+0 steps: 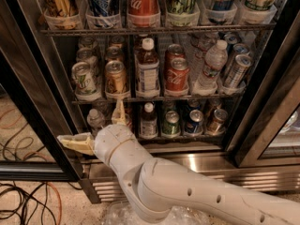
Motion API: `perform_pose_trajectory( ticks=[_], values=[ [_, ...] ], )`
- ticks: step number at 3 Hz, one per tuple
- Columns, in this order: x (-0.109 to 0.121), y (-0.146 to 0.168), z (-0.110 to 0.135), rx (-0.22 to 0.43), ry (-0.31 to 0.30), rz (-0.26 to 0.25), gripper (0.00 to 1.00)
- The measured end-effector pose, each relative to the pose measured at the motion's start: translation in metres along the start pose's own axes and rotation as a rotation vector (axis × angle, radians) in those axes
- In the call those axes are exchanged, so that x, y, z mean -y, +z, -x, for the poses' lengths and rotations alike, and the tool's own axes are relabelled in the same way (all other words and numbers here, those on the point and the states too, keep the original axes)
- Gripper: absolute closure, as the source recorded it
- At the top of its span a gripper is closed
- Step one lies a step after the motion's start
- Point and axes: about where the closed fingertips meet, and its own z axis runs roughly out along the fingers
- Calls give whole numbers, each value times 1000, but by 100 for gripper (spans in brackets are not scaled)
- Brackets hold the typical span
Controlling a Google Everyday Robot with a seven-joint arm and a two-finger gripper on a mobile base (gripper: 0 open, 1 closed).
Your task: Pick 7up can from middle shelf of fridge
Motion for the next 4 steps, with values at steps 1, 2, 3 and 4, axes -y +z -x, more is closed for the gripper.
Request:
perform_pose_trajectory(
  ticks=[1,2,3,4],
  values=[
    [16,11,11,13,-26,-18,0],
    [16,11,11,13,-26,-18,0],
    [16,11,11,13,-26,-18,18],
    [16,11,11,13,-26,-18,41]
  ],
)
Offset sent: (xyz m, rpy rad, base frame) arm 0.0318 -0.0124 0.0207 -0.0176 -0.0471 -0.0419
